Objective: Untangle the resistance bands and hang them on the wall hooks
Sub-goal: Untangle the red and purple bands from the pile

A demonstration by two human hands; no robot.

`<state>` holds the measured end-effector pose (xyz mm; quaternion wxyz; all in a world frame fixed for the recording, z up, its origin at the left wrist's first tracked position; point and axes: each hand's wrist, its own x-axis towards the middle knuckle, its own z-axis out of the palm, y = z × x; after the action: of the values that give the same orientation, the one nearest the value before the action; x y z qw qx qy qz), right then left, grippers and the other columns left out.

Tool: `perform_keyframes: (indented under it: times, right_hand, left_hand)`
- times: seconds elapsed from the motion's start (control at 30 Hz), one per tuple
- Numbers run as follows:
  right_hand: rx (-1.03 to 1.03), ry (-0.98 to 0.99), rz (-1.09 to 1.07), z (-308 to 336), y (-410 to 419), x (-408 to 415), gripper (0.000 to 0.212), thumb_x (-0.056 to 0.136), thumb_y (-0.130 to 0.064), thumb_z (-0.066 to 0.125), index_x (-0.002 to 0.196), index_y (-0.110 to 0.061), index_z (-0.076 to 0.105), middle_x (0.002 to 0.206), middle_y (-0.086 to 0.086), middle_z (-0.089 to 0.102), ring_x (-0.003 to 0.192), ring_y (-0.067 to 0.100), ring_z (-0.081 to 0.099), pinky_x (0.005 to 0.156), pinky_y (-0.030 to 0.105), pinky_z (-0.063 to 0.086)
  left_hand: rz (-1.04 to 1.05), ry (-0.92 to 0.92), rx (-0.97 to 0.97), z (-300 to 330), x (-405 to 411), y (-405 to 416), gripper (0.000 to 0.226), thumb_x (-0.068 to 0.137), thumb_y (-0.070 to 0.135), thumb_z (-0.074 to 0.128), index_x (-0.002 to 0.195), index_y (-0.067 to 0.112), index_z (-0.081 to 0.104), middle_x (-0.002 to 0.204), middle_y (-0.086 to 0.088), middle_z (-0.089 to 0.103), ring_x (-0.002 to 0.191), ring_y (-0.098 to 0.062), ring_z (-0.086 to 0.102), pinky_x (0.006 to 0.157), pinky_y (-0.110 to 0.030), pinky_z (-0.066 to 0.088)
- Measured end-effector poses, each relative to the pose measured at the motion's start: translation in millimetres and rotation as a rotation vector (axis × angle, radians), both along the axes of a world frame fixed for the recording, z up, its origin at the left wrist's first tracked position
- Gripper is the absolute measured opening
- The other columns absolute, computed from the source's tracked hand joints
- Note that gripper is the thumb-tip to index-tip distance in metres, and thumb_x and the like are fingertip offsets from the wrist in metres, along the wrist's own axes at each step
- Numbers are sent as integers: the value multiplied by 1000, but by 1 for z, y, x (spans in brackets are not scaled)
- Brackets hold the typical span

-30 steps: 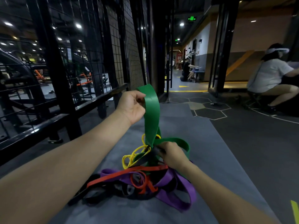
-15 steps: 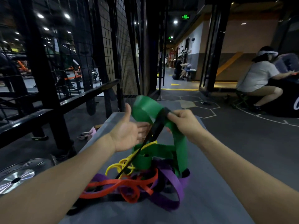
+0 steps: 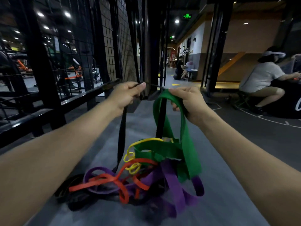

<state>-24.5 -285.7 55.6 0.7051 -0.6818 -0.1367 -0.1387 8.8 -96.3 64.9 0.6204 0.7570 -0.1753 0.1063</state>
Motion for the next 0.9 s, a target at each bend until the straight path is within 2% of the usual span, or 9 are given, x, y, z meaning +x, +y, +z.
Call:
perform_keyframes:
  times: [0.17, 0.27, 0.4, 0.43, 0.53, 0.63, 0.7, 0.77, 0.9]
  right_hand:
    - [-439, 181, -264, -50, -43, 11, 25, 89, -16, 59, 75, 5, 63, 51, 7, 43, 42, 16, 37, 37, 19, 33]
    - [-496, 276, -382, -77, -78, 17, 25, 87, -14, 61, 64, -3, 58, 56, 7, 42, 49, 16, 37, 43, 23, 36]
    - [-535, 247, -528, -97, -105, 35, 26, 87, -18, 63, 75, 5, 64, 62, 10, 51, 59, 22, 47, 57, 31, 41]
    - [-590, 256, -560, -106, -110, 41, 25, 87, -20, 63, 77, 3, 64, 66, 13, 55, 65, 25, 51, 61, 32, 41]
    - [-975, 335, -634, -141, -119, 42, 17, 87, -23, 61, 99, -12, 65, 101, 17, 63, 105, 35, 52, 83, 37, 43]
    - [-1202, 118, -593, -163, -107, 27, 27, 89, -26, 59, 111, -11, 63, 112, 13, 57, 112, 34, 43, 88, 36, 38]
    - [-1162, 52, -409, -168, -93, 10, 27, 88, -32, 59, 103, -10, 65, 104, 9, 60, 104, 28, 50, 80, 32, 40]
    - [-1259, 89, -169, -178, -83, -5, 38, 84, -46, 60, 102, -12, 63, 100, 6, 60, 99, 26, 53, 77, 30, 38]
    - [-1397, 262, -19, -203, -82, -31, 64, 80, -56, 59, 131, -19, 48, 129, 7, 50, 123, 26, 42, 101, 38, 39]
  left_hand:
    - [189, 324, -61, -52, 27, 18, 22, 84, 25, 67, 93, 4, 66, 81, -6, 62, 52, -9, 56, 49, -20, 48]
    - [258, 417, -86, -82, 48, 34, 25, 83, 26, 69, 88, 2, 67, 84, -14, 64, 43, -10, 58, 59, -28, 51]
    - [282, 359, -161, -91, 78, 27, 40, 81, 31, 71, 104, -1, 65, 105, -19, 65, 87, -27, 63, 89, -41, 52]
    - [329, 307, -12, -95, 84, 23, 42, 83, 33, 69, 110, 1, 62, 111, -17, 62, 96, -28, 60, 92, -39, 49]
    - [509, 56, 816, -121, 73, 0, 62, 81, 42, 67, 131, 13, 45, 133, -13, 39, 123, -34, 43, 101, -42, 36]
    - [256, -105, 816, -162, 38, -31, 60, 81, 43, 66, 129, 12, 45, 128, -11, 41, 117, -30, 48, 97, -36, 40]
    - [-59, 78, 701, -186, 9, -47, 67, 76, 50, 69, 127, 14, 45, 122, -5, 49, 110, -22, 54, 91, -29, 44]
    - [-264, 182, 860, -204, -10, -49, 86, 59, 60, 77, 128, 21, 43, 124, 2, 53, 112, -15, 53, 97, -31, 44]
    - [-145, 243, 1126, -225, -24, -36, 94, 56, 56, 80, 131, 20, 37, 129, 0, 51, 116, -20, 51, 95, -30, 42]
